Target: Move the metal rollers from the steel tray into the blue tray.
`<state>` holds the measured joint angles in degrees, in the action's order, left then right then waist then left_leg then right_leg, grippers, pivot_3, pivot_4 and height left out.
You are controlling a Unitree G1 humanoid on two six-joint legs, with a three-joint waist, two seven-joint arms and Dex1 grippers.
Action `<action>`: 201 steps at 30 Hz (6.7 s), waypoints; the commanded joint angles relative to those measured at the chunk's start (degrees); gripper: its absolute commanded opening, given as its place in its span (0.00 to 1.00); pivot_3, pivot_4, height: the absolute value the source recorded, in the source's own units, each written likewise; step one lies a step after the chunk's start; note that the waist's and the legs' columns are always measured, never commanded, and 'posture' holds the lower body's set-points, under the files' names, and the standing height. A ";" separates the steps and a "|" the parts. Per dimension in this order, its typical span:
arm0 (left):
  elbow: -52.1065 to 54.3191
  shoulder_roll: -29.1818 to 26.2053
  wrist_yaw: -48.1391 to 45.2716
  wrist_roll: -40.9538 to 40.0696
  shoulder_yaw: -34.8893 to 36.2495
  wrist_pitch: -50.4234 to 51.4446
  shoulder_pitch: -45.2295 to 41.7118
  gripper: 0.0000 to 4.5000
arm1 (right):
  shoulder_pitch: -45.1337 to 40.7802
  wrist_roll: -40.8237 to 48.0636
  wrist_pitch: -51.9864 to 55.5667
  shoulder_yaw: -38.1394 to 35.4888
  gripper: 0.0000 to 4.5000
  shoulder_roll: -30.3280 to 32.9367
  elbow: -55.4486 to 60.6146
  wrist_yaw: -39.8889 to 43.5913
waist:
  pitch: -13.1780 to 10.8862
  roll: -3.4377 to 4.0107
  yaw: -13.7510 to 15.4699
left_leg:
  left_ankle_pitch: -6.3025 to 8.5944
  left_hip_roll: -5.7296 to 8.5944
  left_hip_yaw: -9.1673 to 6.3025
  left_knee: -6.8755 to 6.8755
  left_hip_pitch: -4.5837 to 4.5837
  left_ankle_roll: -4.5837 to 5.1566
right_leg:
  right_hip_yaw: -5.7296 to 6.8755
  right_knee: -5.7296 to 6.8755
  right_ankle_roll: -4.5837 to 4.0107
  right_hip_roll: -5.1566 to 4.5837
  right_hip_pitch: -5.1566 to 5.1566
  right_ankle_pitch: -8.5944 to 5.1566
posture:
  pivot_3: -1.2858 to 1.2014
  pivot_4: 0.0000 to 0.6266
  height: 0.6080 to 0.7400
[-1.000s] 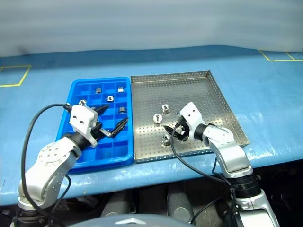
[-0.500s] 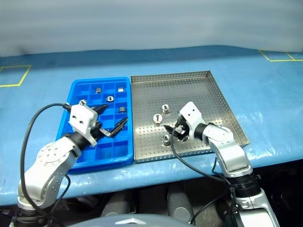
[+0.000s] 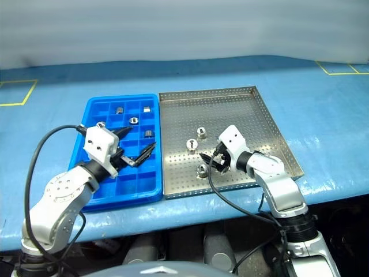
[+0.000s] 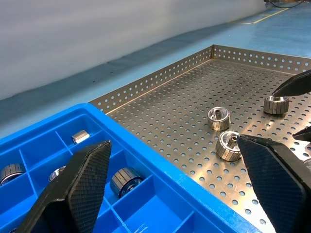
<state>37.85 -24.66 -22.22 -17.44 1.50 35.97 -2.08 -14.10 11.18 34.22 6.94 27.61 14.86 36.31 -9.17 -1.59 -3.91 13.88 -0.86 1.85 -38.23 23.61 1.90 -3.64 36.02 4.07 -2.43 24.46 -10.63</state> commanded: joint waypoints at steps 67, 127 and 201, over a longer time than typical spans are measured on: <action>0.08 1.05 6.90 4.34 14.39 19.25 -5.61 0.38 | -3.55 20.64 0.72 3.31 1.00 -6.44 7.85 13.80 | 0.12 0.21 -6.98 | -0.01 -0.29 -0.19 0.03 -0.01 0.01 | -0.24 0.04 0.53 0.16 -0.01 0.27 | 0.48 0.24 1.00; -28.74 3.80 -13.53 5.42 -23.91 6.68 -21.28 0.97 | 8.17 8.38 5.77 0.12 1.00 6.61 18.96 -0.51 | 0.25 -0.01 -6.19 | -0.02 0.07 -0.01 -0.02 0.03 0.00 | -0.23 0.00 0.24 0.05 0.04 -0.05 | 0.40 0.24 1.00; 13.58 1.90 0.23 -6.50 15.28 19.87 7.78 0.90 | -5.41 8.25 1.38 8.99 1.00 -2.38 4.77 7.71 | 0.26 -0.11 2.98 | -0.04 -0.41 -0.03 0.02 -0.05 -0.12 | 0.18 -0.03 -0.25 0.01 0.03 0.01 | 0.52 0.24 1.00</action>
<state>52.60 -23.24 -21.12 -22.30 18.80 58.13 7.20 -19.27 20.52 36.63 17.44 24.56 18.09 45.01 -8.91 -1.70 -0.93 13.83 -1.22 1.84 -38.22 23.57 1.77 -3.46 36.00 3.82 -2.44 24.47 -10.61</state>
